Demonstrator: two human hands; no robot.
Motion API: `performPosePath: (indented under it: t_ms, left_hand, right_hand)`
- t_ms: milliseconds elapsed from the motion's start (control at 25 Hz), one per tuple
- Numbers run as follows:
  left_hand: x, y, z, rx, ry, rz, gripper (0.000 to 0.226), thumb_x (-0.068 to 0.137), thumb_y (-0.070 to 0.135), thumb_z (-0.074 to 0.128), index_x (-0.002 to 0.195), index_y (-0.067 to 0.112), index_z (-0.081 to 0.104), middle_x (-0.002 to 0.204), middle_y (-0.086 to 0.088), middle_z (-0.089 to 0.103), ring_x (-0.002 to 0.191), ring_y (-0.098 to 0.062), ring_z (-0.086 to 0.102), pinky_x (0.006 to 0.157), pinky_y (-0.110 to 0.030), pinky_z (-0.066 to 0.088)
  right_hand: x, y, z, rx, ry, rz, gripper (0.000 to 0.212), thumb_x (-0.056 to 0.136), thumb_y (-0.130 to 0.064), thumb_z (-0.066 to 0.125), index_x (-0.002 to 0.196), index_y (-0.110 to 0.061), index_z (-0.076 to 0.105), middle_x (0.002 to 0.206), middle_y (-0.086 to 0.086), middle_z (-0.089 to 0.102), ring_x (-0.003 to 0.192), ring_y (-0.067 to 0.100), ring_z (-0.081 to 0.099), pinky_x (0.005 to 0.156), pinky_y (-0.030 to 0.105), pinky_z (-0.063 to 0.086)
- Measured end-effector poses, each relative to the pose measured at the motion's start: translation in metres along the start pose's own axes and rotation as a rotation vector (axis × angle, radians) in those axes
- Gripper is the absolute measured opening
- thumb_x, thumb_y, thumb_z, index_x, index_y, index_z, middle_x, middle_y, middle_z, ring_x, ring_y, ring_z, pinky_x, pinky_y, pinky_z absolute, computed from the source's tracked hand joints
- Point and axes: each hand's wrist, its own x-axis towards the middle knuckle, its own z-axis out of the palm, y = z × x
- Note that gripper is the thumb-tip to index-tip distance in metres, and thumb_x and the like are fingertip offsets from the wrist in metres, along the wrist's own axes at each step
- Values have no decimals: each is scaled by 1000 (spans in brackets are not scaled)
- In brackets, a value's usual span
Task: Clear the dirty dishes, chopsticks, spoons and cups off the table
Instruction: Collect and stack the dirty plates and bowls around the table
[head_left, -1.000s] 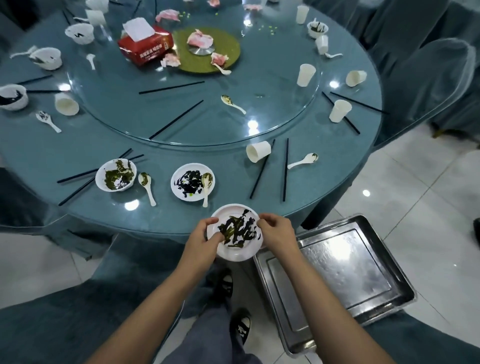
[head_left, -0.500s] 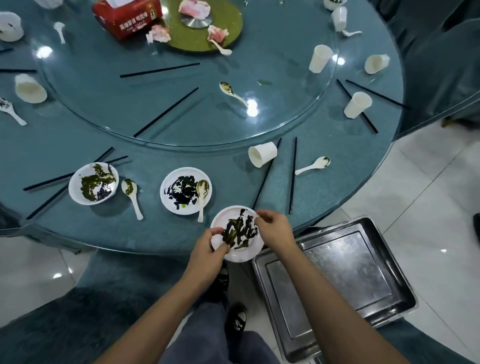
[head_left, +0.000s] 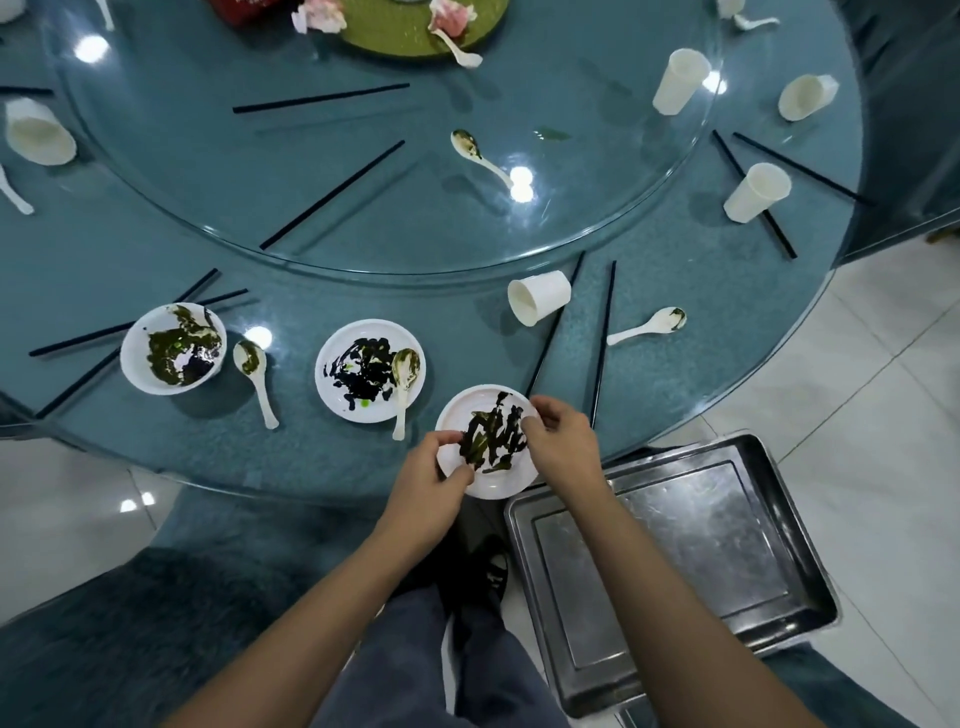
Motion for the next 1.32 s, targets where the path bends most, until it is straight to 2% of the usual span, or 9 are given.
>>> performPosePath:
  t_ms: [200,320,480,560,720,840,1000,1160,1320]
  left_hand:
    - [-5,-7,-11,-29,57,4,38,94,16,64,127,30,55,115,20,56,109,-4,57,86,-22,44]
    - [-9,-13,-23,-74,143,-4,38,95,11,63,130,26,56,116,18,56,113,-11,56,89,-25,42]
    - [-11,-21,-32,-116,263,-8,33,97,7,58,123,27,58,119,12,59,103,-8,60,82,-25,43]
    - [-6,-25,-35,-159,316,-8,33,97,6,57,122,27,55,123,5,60,102,-9,60,85,-25,44]
    - [6,-33,-35,-255,361,-29,37,96,4,56,123,29,52,121,2,64,102,-5,62,92,-34,53]
    - [12,-34,-33,-359,354,-33,39,97,0,53,126,26,54,114,3,67,99,-9,65,94,-43,57]
    - [17,-30,-33,-519,343,-31,39,97,-7,50,121,23,59,117,-7,68,104,-20,66,84,-35,59]
    - [16,-32,-34,-508,307,-15,41,98,-7,48,108,28,68,118,9,67,108,-18,67,76,-24,56]
    - [17,-33,-34,-500,290,-32,37,99,-7,51,123,16,68,122,9,67,109,-11,67,81,-25,59]
  right_hand:
    - [6,-10,-3,-62,45,-59,36,94,-19,61,129,-13,66,126,0,69,117,15,61,96,23,41]
    - [12,-30,9,-54,11,-124,38,96,-17,58,133,-13,64,131,0,67,122,14,59,99,22,40]
    - [18,-54,37,-118,-95,-261,35,96,-15,58,129,-13,67,125,1,70,115,14,63,103,26,45]
    - [26,-63,52,-161,-135,-305,34,95,-14,59,128,-15,69,120,2,72,110,15,65,103,29,47]
    - [42,-75,74,-246,-184,-361,34,94,-16,57,123,-24,72,105,3,72,87,13,64,84,23,47]
    - [52,-79,84,-270,-191,-403,33,95,-14,56,121,-24,74,100,4,71,81,16,64,85,31,54]
    - [62,-83,96,-338,-213,-429,33,93,-13,59,120,-26,75,99,5,70,81,16,65,86,35,57]
    - [67,-85,102,-416,-215,-462,31,93,-14,62,118,-25,75,89,-5,55,91,21,64,93,34,51]
    - [71,-85,106,-424,-191,-451,23,93,-15,65,112,-22,76,91,-4,52,85,17,57,89,32,50]
